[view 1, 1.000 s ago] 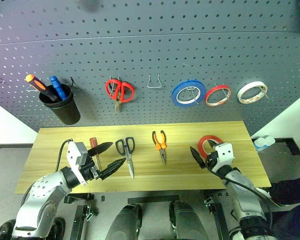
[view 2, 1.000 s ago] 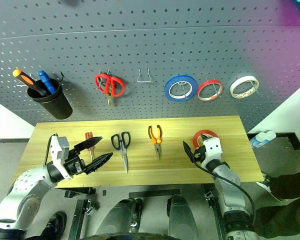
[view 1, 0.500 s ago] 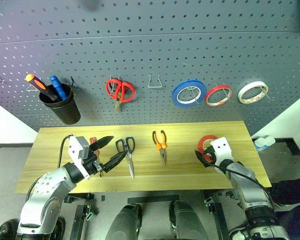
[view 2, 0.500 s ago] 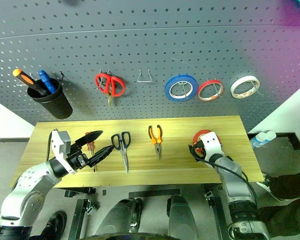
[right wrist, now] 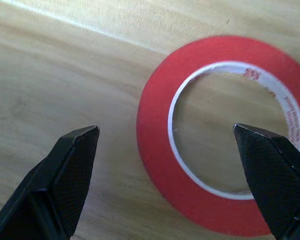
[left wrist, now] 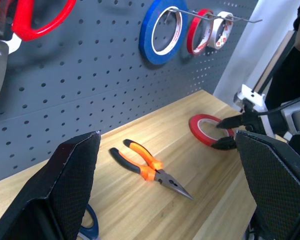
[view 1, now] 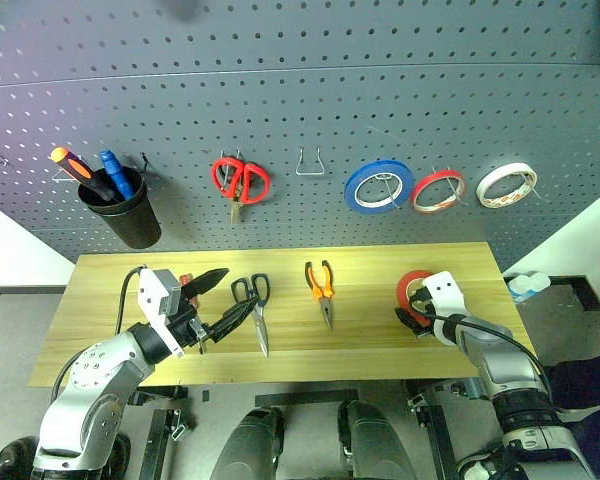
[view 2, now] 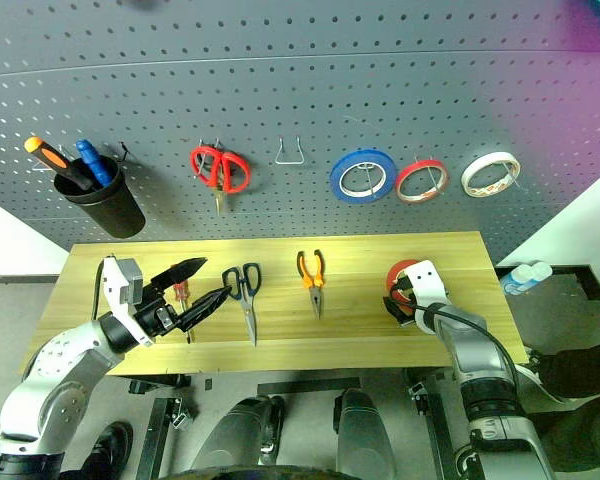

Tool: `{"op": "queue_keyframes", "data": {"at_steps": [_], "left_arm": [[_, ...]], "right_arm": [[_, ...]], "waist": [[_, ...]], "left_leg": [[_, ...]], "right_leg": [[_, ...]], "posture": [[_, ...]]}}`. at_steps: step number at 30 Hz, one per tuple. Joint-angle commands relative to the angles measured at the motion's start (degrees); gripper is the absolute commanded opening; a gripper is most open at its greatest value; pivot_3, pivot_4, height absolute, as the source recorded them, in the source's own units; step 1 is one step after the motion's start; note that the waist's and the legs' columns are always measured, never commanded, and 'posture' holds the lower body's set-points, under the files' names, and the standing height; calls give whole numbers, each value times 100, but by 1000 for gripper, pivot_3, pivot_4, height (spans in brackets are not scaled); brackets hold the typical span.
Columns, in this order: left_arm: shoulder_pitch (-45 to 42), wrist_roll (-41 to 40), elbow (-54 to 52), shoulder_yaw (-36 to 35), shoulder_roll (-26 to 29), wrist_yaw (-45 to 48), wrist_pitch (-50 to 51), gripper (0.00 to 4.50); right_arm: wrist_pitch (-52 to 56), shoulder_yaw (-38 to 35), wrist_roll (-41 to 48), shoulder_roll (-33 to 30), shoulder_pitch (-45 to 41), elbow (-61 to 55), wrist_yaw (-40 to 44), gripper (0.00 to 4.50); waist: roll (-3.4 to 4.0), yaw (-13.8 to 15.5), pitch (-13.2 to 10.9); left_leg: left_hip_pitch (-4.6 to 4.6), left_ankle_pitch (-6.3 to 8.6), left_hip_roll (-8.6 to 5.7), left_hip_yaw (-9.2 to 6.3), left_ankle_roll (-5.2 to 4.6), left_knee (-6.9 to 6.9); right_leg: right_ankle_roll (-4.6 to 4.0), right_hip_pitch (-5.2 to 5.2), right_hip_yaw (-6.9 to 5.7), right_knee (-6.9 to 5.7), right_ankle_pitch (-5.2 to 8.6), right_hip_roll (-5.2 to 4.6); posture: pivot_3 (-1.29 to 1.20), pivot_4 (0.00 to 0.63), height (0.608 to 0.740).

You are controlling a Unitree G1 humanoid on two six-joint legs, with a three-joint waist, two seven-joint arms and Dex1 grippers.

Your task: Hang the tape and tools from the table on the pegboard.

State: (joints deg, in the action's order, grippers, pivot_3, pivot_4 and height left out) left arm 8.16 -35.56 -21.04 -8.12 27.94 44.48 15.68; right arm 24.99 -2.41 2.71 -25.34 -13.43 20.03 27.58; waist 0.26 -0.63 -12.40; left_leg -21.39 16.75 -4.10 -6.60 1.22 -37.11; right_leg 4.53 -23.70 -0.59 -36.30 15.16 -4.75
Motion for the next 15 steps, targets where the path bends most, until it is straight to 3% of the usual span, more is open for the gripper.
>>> {"op": "queue_keyframes", "data": {"at_steps": [1, 15], "left_arm": [[47, 17, -51, -111, -53, 79, -225, 4482], [343, -313, 110, -269, 174, 924, -339, 4482]], "right_arm": [[18, -46, 122, -65, 19, -71, 155, 4500], [145, 97, -11, -82, -30, 215, 152, 4500]], "waist": [[0, 0, 0], [-5, 0, -3]], "left_leg": [[0, 0, 0, 0, 0, 0], [0, 0, 1, 0, -1, 0]], "right_leg": [[0, 0, 0, 0, 0, 0], [-1, 0, 0, 2, 0, -1]], "posture": [[17, 213, 740], [20, 223, 740]]}}
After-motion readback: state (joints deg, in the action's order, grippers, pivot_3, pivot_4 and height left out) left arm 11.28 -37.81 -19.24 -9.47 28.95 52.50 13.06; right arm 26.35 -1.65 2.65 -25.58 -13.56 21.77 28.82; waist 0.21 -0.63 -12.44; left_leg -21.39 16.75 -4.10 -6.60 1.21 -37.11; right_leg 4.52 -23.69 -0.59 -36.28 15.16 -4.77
